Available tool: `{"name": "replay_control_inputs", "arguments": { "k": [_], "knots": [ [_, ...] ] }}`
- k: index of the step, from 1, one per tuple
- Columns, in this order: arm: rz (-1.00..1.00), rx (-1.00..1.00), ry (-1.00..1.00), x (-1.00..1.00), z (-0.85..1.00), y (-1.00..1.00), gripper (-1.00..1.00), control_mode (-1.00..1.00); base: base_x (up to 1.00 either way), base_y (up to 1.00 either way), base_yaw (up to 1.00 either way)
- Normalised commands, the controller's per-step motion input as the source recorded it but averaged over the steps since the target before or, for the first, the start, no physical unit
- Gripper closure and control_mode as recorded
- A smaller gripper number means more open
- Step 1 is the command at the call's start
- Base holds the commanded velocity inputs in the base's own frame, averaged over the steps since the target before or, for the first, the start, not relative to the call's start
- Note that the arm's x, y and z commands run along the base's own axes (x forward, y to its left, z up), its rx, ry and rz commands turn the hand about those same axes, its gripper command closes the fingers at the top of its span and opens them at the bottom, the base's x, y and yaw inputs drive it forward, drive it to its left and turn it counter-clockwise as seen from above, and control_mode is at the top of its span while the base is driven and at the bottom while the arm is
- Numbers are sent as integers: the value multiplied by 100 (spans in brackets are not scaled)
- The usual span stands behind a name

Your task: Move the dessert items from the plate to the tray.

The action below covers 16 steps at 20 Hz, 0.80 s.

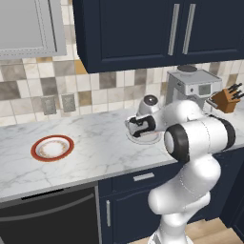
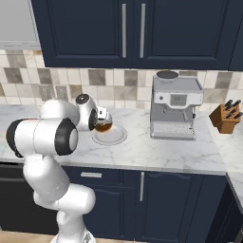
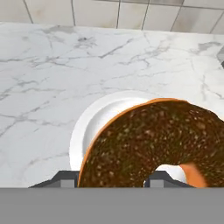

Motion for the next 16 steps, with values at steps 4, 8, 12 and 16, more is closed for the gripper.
{"name": "replay_control_inputs", "arguments": {
  "k": [4,8,12,16],
  "knots": [
    [-1,0,-1,-100,69,5,100,-100,0,0,0],
    [0,0,-4,-100,80,0,100,-100,0,0,0],
    [0,2,1,-99,88,0,100,-100,0,0,0],
    [0,8,21,-59,72,0,100,-100,0,0,0]
  ]
}}
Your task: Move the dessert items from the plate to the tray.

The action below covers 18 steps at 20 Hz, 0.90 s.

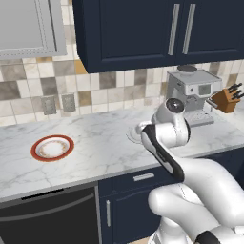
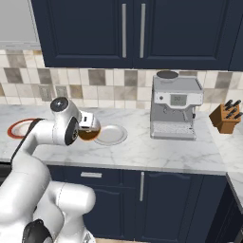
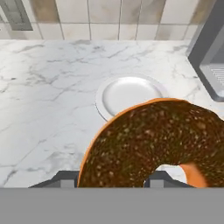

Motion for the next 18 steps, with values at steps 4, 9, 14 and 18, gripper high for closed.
{"name": "replay_control_inputs", "arguments": {
  "k": [4,9,14,18],
  "knots": [
    [-1,3,36,-46,51,0,100,-100,0,0,0],
    [0,0,47,-11,20,0,100,-100,0,0,0],
    [0,0,17,-5,-13,0,100,-100,0,0,0],
    [0,0,-10,-26,0,0,100,-100,0,0,0]
  ]
}}
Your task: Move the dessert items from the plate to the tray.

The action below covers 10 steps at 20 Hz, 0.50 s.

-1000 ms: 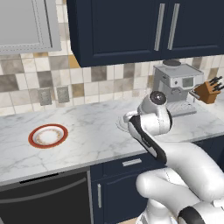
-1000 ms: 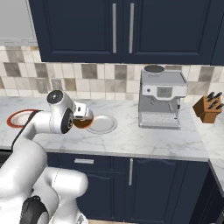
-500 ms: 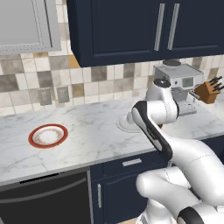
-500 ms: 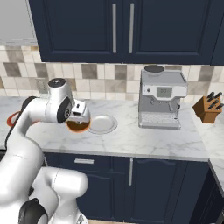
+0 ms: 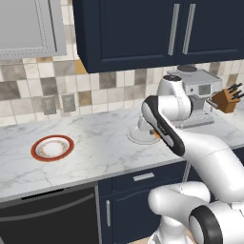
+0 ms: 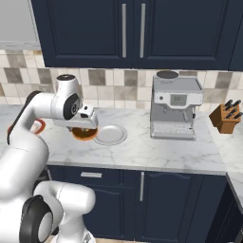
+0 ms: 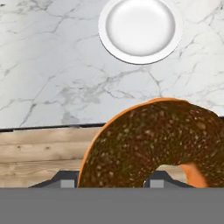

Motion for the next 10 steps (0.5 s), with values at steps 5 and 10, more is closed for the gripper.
{"name": "replay_control_inputs", "arguments": {
  "k": [5,10],
  "knots": [
    [0,0,0,0,0,7,100,-100,0,0,0],
    [0,0,0,-4,0,31,100,100,-1,60,0]
  ]
}}
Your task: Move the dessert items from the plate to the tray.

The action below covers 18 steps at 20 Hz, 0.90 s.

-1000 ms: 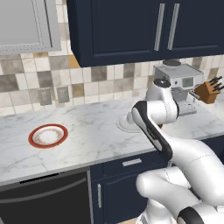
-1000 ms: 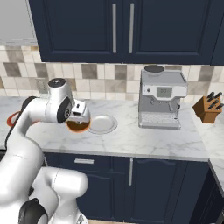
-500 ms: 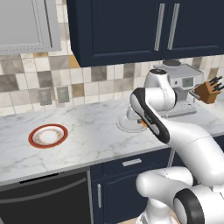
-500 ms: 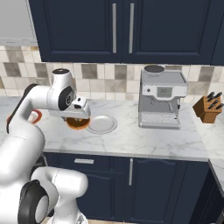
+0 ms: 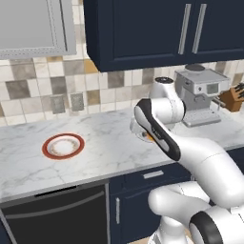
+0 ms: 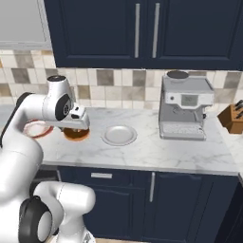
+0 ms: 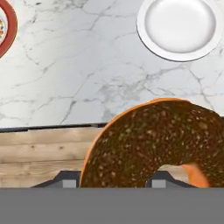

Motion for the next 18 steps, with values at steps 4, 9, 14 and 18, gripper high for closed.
{"name": "replay_control_inputs", "arguments": {
  "k": [4,9,14,18],
  "knots": [
    [0,0,0,0,0,0,100,100,-2,100,0],
    [0,0,0,0,0,0,100,100,-9,100,0],
    [0,0,0,0,0,0,100,100,-6,100,0],
    [0,0,0,0,0,0,100,100,-1,100,0]
  ]
}}
